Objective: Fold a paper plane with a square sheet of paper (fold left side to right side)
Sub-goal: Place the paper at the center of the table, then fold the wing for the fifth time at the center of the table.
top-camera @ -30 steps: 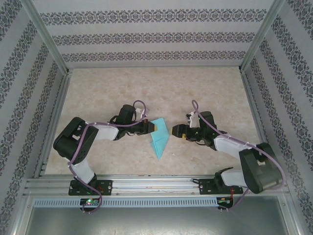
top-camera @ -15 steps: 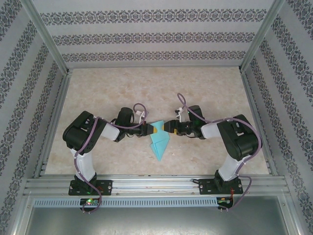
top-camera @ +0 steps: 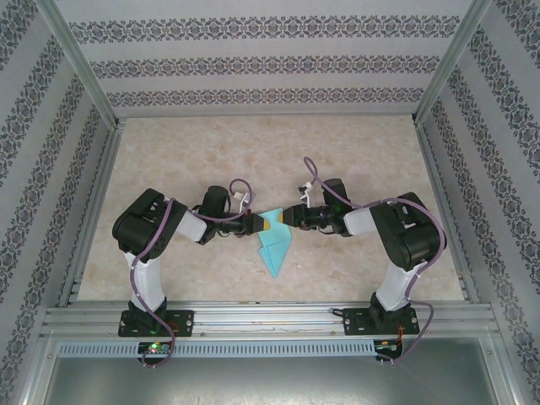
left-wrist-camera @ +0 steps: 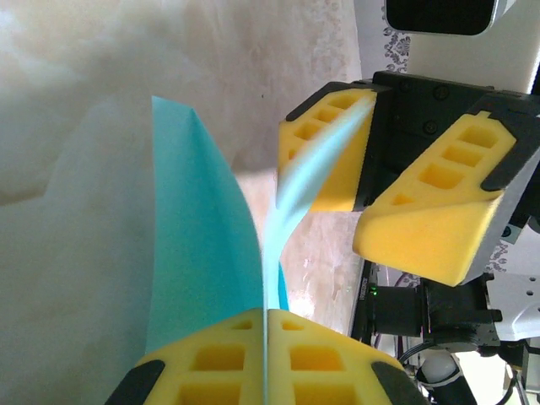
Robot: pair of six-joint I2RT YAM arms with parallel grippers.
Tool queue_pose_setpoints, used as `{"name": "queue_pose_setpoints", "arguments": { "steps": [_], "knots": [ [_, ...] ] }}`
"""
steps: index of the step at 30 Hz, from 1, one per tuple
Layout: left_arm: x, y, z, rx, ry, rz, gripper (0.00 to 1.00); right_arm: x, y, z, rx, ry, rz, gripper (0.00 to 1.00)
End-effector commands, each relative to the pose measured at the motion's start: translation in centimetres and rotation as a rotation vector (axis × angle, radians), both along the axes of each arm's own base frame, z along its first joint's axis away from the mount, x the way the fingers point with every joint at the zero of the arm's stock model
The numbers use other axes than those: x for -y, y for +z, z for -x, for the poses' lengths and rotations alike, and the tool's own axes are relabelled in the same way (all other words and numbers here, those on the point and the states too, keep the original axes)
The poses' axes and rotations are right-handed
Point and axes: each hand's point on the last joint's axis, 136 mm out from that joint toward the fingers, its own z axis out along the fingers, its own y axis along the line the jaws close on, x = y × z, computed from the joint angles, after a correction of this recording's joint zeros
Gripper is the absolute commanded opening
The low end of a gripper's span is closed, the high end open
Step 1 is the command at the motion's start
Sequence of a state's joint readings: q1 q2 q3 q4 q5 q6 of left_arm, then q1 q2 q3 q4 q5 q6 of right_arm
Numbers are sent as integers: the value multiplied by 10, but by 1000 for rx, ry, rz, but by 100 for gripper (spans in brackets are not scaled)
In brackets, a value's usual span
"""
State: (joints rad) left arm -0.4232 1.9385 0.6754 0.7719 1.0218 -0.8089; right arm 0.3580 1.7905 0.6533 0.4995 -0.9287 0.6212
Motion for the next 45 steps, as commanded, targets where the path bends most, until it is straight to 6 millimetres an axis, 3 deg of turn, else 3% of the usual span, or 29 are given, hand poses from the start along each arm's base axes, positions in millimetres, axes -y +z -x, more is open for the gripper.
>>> {"name": "queue_pose_setpoints", "arguments": {
  "steps": [1,4,7,10,14,19,22,29,38,45],
  "knots": [
    [1,7,-7,32,-10,33,5,-4,5,-5,32,18,-19,33],
    [-1,8,-8,32,-4,31,11,-2,0,-5,22,7,-2,24],
    [-5,13,-8,44,13,25,23,-1,-4,-6,4,-1,8,8],
    [-18,21,-8,66,51,0,32,1,-9,-6,-10,-13,25,0],
    [-45,36,-5,100,113,-68,43,1,-9,-5,-20,-13,25,0],
    [-70,44,15,54,134,-180,44,2,-9,-3,-19,-17,29,0],
    [-69,45,34,-44,118,-165,44,2,-9,-1,-21,-22,35,0],
    [-56,22,73,-165,107,-176,51,0,-11,1,-23,-24,48,0],
    [-28,7,76,-216,55,-137,51,-1,-12,3,-26,-24,58,0],
    [-9,1,71,-230,33,-101,43,-1,-10,5,-26,-23,59,0]
  ]
}}
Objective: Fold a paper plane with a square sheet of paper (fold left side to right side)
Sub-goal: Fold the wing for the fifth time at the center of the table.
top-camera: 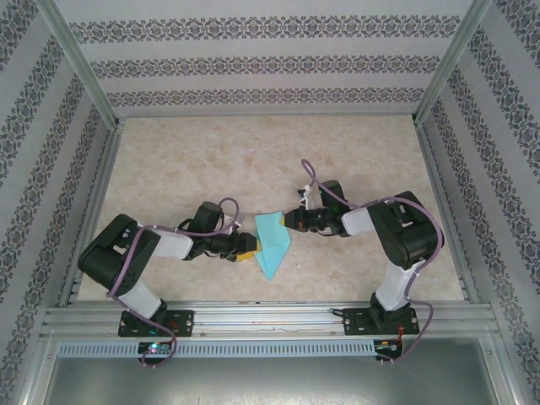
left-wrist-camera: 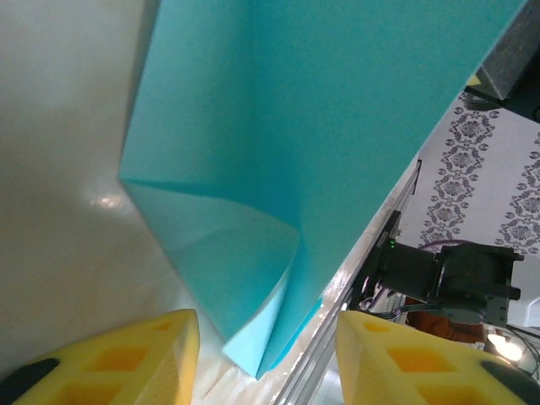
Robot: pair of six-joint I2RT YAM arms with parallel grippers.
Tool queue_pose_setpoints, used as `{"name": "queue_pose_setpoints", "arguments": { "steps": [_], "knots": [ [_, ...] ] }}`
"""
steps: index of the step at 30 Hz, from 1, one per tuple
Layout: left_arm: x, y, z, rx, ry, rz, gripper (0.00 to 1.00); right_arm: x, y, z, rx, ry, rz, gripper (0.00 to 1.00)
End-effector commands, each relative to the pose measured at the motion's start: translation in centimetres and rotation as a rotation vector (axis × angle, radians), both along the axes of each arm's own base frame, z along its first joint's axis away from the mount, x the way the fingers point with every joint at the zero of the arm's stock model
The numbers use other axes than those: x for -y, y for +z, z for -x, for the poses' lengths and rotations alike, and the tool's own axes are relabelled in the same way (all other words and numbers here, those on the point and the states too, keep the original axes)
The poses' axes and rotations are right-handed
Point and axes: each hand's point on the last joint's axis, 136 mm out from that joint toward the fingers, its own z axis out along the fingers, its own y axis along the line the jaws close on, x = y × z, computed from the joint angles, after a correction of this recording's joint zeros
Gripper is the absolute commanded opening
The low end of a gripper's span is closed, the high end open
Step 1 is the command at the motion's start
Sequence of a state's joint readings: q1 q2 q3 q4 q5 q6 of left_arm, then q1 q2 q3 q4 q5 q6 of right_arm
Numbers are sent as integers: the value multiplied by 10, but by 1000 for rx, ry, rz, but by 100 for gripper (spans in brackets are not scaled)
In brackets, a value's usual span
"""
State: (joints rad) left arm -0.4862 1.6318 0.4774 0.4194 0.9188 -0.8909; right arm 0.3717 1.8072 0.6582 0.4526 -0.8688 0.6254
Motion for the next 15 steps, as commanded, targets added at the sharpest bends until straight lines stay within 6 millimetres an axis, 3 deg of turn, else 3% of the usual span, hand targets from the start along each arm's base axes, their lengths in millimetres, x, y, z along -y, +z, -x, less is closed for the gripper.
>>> {"name": "queue_pose_setpoints", "arguments": {
  "steps": [1,15],
  "knots": [
    [19,11,-9,37,-11,67,42,-3,6,4,17,10,0,0],
    [38,7,-27,40,-8,90,35,0,8,5,17,-6,20,0]
  ]
}}
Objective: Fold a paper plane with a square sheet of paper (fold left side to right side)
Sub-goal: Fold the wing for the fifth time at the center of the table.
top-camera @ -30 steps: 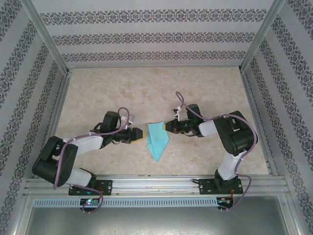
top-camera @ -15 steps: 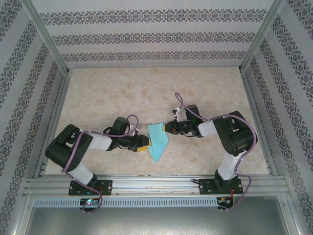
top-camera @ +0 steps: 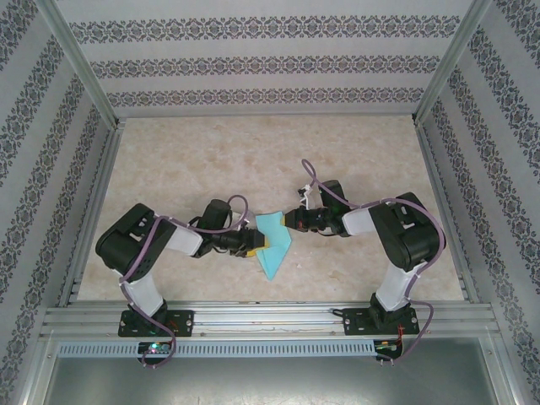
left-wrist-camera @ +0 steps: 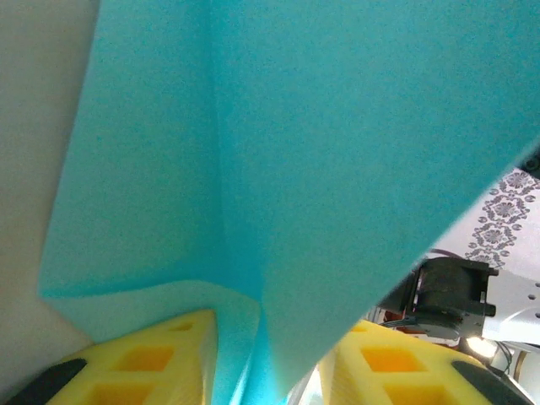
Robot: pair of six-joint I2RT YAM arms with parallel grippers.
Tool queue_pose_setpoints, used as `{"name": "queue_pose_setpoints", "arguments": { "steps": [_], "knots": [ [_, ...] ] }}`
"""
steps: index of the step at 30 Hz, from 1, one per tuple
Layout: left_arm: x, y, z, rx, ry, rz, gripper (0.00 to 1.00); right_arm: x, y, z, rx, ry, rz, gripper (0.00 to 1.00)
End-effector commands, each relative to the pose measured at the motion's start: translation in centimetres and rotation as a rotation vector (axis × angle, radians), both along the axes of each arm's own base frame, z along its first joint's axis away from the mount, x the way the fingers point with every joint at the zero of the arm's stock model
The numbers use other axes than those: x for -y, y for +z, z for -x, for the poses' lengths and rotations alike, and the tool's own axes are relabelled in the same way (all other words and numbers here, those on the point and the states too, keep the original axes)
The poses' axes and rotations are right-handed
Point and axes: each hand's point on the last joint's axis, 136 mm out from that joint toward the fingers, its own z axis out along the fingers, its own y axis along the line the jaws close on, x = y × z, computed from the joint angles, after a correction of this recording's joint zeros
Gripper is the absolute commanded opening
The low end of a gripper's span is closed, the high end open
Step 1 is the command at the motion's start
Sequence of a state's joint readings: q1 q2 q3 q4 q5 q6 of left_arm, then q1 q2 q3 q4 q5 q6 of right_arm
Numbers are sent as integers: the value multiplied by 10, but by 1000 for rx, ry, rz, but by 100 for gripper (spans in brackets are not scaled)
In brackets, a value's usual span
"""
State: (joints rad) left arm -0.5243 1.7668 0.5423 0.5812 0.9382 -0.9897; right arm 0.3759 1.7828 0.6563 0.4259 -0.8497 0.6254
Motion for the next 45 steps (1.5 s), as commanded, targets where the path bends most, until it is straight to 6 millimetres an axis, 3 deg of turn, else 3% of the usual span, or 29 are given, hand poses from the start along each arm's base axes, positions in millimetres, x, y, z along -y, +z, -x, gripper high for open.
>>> {"name": "queue_pose_setpoints", "arguments": {
  "steps": [1,13,29,34,42,45],
  "knots": [
    [13,5,-12,49,2,25,35,0,6,5,15,0,8,0],
    [23,-11,-17,6,-21,20,33,8,10,10,-4,-39,44,0],
    [30,-21,-24,-13,-17,31,41,15,1,12,-58,-95,89,0],
    [17,-15,-25,28,-1,-22,46,21,-1,12,-67,-120,118,0],
    [-36,8,-36,85,75,-123,57,24,5,10,-67,-148,108,0],
    [-44,16,-33,105,71,-157,56,22,5,10,-69,-153,109,0]
  ]
}}
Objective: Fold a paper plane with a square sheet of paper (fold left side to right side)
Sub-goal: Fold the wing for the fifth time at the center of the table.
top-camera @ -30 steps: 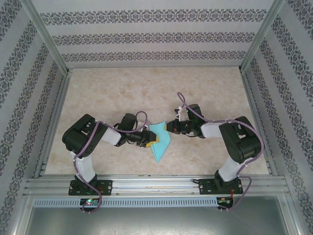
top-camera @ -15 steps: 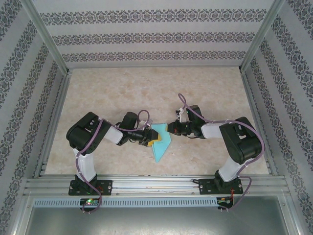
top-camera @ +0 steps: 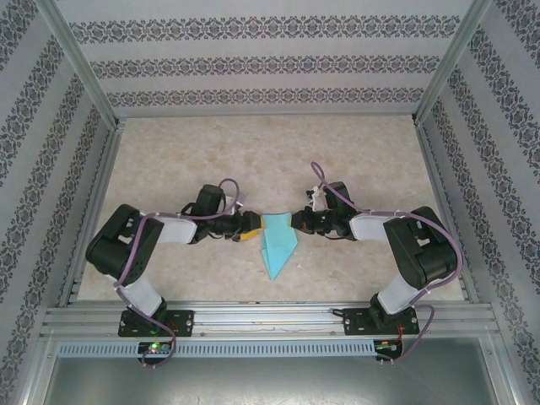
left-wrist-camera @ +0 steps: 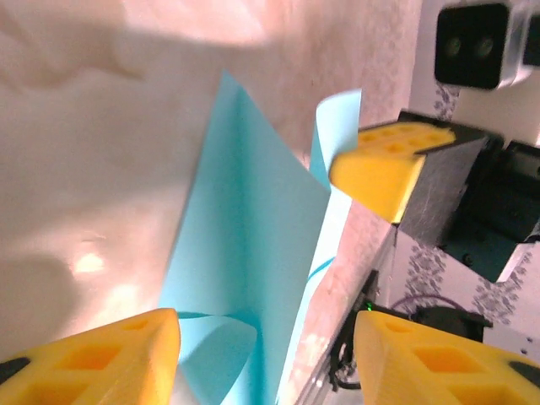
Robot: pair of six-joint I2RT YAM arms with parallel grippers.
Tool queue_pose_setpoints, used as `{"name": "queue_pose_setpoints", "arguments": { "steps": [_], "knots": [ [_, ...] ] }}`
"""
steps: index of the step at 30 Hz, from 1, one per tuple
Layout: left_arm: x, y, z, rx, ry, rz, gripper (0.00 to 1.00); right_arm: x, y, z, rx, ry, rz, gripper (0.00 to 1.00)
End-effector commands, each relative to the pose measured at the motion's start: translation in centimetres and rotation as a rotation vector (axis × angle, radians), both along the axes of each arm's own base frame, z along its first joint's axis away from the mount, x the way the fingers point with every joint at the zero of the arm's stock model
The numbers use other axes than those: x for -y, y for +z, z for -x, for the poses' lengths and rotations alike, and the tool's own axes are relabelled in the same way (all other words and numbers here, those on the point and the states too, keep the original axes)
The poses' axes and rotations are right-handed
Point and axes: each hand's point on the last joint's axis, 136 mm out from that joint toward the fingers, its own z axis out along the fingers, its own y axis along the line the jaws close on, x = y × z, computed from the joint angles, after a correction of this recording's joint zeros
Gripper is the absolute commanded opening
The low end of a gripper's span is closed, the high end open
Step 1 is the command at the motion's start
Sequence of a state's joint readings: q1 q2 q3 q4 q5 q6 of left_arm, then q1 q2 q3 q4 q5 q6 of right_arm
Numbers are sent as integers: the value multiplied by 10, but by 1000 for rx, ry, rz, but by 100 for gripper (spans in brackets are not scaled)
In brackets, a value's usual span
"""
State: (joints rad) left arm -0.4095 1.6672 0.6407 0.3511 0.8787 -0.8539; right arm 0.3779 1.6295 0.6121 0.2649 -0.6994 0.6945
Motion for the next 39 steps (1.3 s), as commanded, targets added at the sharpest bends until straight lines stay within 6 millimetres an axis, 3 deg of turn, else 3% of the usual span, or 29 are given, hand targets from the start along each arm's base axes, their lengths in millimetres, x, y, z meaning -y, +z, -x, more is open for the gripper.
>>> {"name": "queue_pose_setpoints", "arguments": {
  "steps": [1,6,12,20,27,39],
  "knots": [
    [-14,-7,17,-9,-27,-96,54,0,0,3,-4,-17,5,0],
    [3,13,37,7,-77,-67,39,-3,2,3,2,-15,1,0],
    [33,25,55,8,-131,-20,30,-6,1,4,-1,-7,4,0],
    [49,0,58,-41,-159,-40,27,-7,-3,6,-7,-3,15,0],
    [44,-24,56,-64,-147,-108,26,-7,-1,8,-9,2,23,1],
    [38,-53,57,-112,-165,-175,24,-5,3,6,-52,10,-26,19]
  ]
}}
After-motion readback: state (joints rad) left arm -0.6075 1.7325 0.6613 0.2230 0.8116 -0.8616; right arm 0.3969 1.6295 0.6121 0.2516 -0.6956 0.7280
